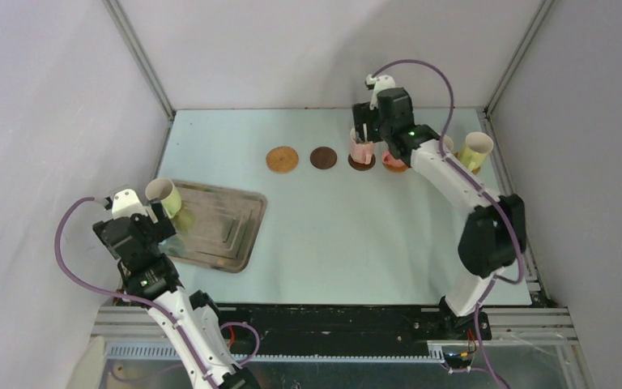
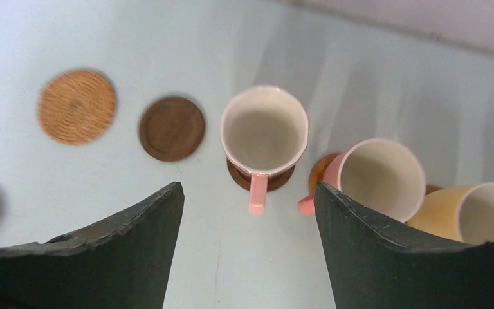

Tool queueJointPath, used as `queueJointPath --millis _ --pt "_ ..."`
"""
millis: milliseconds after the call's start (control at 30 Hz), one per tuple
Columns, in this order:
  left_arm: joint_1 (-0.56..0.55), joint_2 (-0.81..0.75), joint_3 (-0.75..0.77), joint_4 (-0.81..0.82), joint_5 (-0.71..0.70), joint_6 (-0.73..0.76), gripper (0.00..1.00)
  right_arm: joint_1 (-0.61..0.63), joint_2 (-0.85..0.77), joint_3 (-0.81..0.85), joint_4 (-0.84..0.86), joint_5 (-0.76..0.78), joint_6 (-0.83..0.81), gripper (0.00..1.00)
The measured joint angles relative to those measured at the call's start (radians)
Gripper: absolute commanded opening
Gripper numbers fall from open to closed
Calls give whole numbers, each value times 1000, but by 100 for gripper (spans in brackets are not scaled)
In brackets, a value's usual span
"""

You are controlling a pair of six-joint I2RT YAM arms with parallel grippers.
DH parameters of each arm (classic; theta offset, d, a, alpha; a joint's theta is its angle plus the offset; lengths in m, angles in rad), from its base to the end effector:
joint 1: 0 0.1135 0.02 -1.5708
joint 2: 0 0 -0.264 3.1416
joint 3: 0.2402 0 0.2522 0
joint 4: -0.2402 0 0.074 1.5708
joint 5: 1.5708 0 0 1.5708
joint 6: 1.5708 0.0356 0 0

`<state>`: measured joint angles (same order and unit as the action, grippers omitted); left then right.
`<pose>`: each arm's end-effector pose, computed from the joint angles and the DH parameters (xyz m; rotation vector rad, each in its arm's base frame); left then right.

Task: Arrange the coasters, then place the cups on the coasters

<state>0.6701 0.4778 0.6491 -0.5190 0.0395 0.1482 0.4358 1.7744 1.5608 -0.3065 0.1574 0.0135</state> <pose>0.0947 0.0733 0.2984 -0.4774 1.8925 0.5091 0.3833 0.1723 0.3245 -0.3435 2.0572 0.1089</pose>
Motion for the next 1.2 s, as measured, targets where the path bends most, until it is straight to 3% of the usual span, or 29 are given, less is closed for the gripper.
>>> queueJointPath --millis 267,467,833,1100,1200 --pt "0 26 0 -32 68 45 98 13 -311 -2 -2 -104 -50 88" --pt "0 74 0 -62 87 116 98 119 -491 -121 -10 -168 -131 89" --pt "0 247 -93 -16 63 186 100 173 -443 -267 -103 -258 -151 90" --pt "0 410 -96 95 26 192 91 158 -442 -274 -101 -309 -147 89" --pt "0 472 -96 131 16 188 83 154 -440 -275 -101 -321 -146 89"
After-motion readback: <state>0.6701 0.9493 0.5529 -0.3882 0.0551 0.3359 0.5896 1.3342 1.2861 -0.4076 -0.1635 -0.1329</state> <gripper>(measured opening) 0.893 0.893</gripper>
